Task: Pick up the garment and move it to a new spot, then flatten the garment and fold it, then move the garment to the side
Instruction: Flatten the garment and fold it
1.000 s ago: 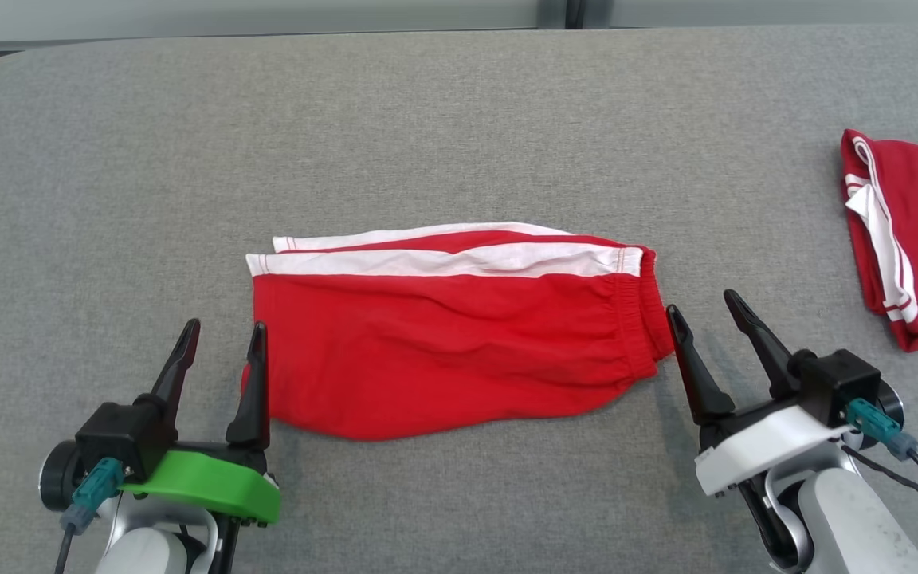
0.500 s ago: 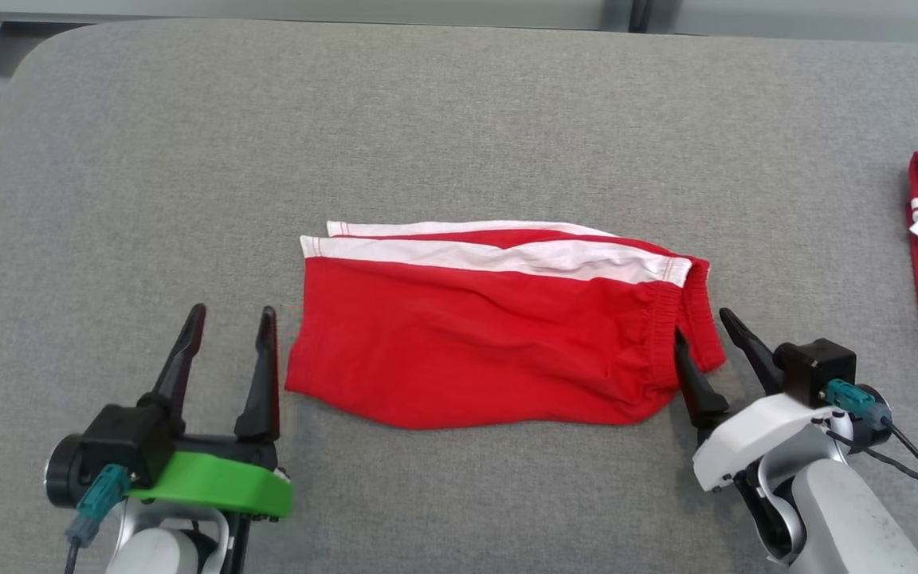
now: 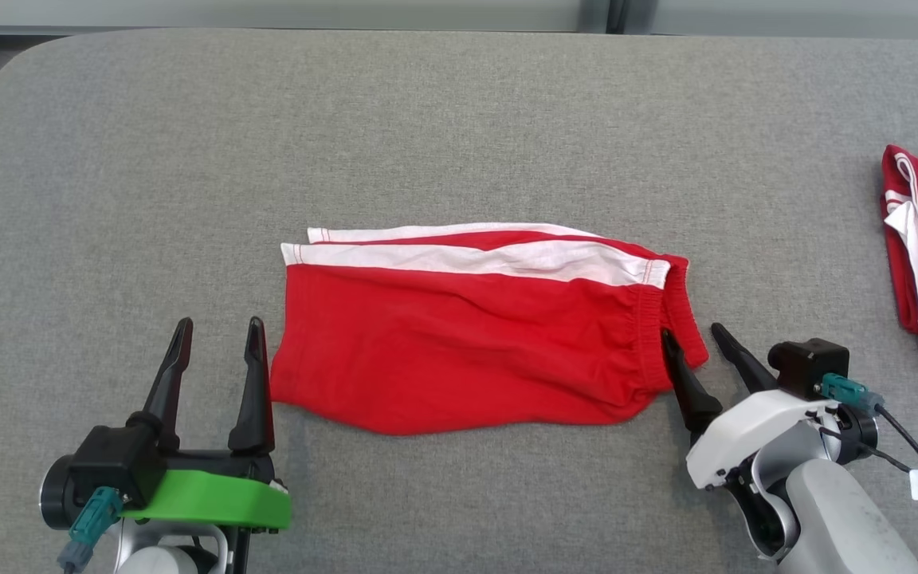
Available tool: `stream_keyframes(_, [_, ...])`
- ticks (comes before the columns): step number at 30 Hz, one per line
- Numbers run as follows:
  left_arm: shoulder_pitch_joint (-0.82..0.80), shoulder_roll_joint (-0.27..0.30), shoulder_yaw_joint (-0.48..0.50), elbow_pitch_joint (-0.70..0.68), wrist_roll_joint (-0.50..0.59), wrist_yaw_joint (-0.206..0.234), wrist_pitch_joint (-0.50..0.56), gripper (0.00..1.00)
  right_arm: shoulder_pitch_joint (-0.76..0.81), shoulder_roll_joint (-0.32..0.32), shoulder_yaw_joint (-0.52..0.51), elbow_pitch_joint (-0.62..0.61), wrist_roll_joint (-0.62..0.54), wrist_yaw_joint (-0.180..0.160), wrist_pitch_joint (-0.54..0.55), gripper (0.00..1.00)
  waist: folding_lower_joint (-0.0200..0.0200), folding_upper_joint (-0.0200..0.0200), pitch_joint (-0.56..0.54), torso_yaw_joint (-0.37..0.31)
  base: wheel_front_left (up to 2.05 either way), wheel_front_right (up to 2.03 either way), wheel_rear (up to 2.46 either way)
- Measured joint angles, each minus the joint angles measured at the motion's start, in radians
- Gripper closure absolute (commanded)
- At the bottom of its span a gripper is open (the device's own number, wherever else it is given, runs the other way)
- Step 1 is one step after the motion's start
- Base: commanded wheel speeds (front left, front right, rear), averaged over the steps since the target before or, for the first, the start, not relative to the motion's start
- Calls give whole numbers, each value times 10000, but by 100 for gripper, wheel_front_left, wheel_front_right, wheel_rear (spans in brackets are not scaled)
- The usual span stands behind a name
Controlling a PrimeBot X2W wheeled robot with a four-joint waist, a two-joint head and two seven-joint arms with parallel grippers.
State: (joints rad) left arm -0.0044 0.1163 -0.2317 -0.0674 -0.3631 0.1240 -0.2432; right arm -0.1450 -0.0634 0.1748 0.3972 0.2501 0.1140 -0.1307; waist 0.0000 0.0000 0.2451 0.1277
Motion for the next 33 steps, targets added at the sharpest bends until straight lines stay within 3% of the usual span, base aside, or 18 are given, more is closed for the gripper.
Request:
stream_keyframes(8, [1, -63, -25, -142, 119, 0, 2, 0, -549, 63, -8, 460, 1522, 8, 970, 0, 0, 0, 84, -51, 0, 0, 0])
stream_keyframes(17, [-3, -176, -272, -207, 151, 0, 6, 0, -1216, -58, -186, 855, 4098, 96, 2564, 0, 0, 0, 148, 236, 0, 0, 0])
stream_keyframes(18, [-3, -196, -270, -199, 151, 0, 6, 0, -1251, -107, -173, 861, 4546, 96, 2732, 5, 0, 0, 134, 263, 0, 0, 0])
stream_keyframes(19, [-2, -226, -255, -192, 151, 0, 6, 0, -1290, -171, -111, 869, 4945, 96, 2903, 18, 0, 0, 110, 283, 0, 0, 0])
stream_keyframes(20, [-1, -259, -222, -192, 151, 0, 8, 0, -1332, -222, -35, 867, 5260, 96, 3097, 18, 0, 0, 85, 297, 0, 0, 0])
stream_keyframes(22, [0, -291, -173, -196, 151, 0, 8, 0, -1350, -263, 119, 823, 5858, 96, 3405, 56, 0, 0, 55, 308, 0, 0, 0])
stream_keyframes(23, [1, -299, -132, -196, 151, 0, 8, 0, -1371, -263, 228, 752, 6153, 94, 3549, 69, 0, 0, 47, 301, 0, 0, 0])
stream_keyframes(24, [7, -309, -50, -196, 151, 0, 8, 0, -1394, -261, 370, 683, 6389, 94, 3699, 97, 0, 0, 38, 280, 0, 0, 0])
stream_keyframes(33, [92, -307, 142, -389, 161, 2, 23, 0, -1426, 27, 128, 397, 6819, 94, 4399, 100, 0, 0, -58, -170, 0, 0, 0])
